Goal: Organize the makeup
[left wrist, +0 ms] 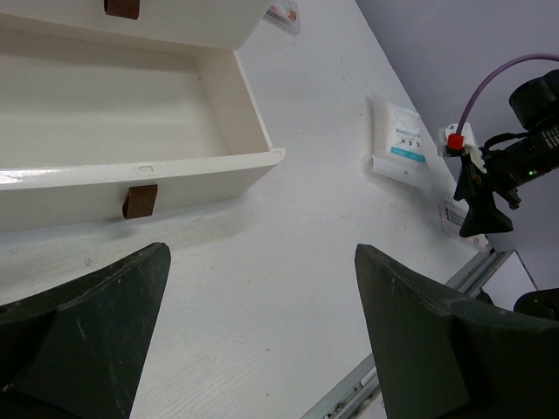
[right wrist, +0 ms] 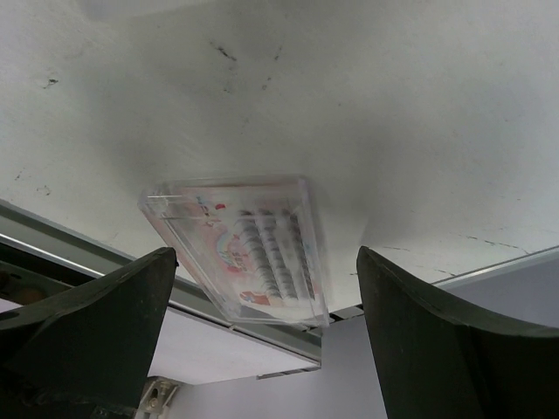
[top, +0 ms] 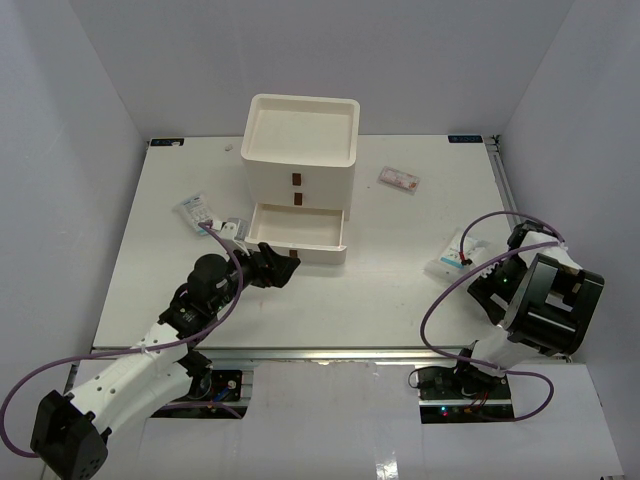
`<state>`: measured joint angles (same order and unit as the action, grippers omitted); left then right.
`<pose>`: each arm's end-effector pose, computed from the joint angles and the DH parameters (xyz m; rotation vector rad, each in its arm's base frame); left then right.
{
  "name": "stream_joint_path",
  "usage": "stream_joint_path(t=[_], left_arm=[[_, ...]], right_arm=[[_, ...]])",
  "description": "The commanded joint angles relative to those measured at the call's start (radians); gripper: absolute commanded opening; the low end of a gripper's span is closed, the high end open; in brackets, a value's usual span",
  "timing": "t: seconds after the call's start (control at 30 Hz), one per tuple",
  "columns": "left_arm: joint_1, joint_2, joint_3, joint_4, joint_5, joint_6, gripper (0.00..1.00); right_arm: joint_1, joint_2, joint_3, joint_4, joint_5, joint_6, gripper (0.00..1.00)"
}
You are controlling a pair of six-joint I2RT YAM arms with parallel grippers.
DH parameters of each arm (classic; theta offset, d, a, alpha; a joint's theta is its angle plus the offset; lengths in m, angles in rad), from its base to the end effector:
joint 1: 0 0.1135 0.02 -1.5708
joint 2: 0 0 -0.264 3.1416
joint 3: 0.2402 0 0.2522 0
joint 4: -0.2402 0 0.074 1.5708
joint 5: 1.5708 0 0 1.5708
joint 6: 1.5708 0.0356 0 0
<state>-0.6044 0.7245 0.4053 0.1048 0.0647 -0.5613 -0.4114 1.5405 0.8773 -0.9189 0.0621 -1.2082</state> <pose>0.1474 -0.1046 0.2453 0.0893 1.8728 -0.8818 0.2198 -0.0983 0.1643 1.1986 -2.8463 0.0535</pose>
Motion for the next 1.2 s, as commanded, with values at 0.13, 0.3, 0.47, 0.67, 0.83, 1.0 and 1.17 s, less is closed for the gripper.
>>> stream_joint_path(t=[0.13,0.3,0.47,0.67,0.83,1.0,1.17], left_arm=[[0.002,-0.002,0.026,0.015,0.006,0.003,0.98],[0.002,-0.001,0.025,0.018,0.009,0.001,0.98],[0.002,-0.009,0.024,0.015,0.006,0.0,0.98],[0.002,-0.013,0.026,0.012,0.006,0.001,0.98],[0.002,-0.03,0.037,0.0,0.009,0.001,0.98],[0.002,-0.064,0.069,-0.025,0.02,0.002,0.98],[0.002,-0.098,0.137,-0.072,0.025,0.017,0.98]], right_arm=[[-0.002,-0.053,-0.088,0.091,0.027,0.012,0.9],[-0.003,-0.069,-0.125,0.132,0.024,0.009,0.91],[-0.003,-0.062,-0.13,0.128,0.009,0.012,0.97],[-0.003,-0.057,-0.152,0.138,0.004,0.015,0.89],[-0.003,-0.121,-0.183,0.164,-0.026,0.004,0.7],[-0.003,-0.191,-0.172,0.118,-0.066,-0.023,0.4],[-0.001,-0.264,-0.074,-0.06,-0.205,-0.073,0.22]])
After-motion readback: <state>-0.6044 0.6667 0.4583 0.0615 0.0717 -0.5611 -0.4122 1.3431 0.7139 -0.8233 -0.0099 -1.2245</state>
